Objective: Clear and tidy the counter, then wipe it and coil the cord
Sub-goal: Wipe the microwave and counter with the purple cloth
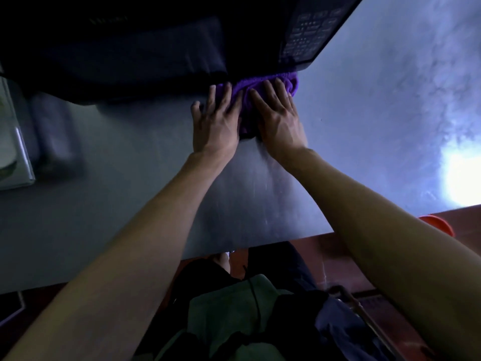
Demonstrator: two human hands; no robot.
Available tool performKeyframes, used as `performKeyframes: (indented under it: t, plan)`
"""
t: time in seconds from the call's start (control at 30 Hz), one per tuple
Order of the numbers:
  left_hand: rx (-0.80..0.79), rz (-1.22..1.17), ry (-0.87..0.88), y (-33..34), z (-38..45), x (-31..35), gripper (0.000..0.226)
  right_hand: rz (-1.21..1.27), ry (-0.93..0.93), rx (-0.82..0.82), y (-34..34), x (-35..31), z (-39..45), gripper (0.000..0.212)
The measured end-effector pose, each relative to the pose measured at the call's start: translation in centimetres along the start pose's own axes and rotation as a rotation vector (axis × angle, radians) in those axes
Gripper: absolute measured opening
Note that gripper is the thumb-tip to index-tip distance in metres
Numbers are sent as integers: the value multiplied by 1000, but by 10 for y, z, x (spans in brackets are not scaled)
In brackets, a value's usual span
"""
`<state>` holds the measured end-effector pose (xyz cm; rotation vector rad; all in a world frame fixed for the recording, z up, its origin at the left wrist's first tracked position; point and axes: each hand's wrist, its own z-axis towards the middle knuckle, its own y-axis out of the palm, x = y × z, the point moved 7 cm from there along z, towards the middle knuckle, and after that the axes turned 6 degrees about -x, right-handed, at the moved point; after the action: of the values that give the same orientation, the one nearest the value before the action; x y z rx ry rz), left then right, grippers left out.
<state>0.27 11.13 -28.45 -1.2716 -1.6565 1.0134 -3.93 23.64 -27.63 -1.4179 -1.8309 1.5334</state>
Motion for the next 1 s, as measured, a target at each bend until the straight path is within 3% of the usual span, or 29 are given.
performKeyframes:
  t: [0.37, 1.0]
  plan:
    - [27, -28, 11, 11, -30, -20, 53, -47, -62, -27, 7, -19, -15, 51]
    - [1, -34, -60, 93, -282, -108, 52, -1, -157, -13, 124, -180, -203, 54]
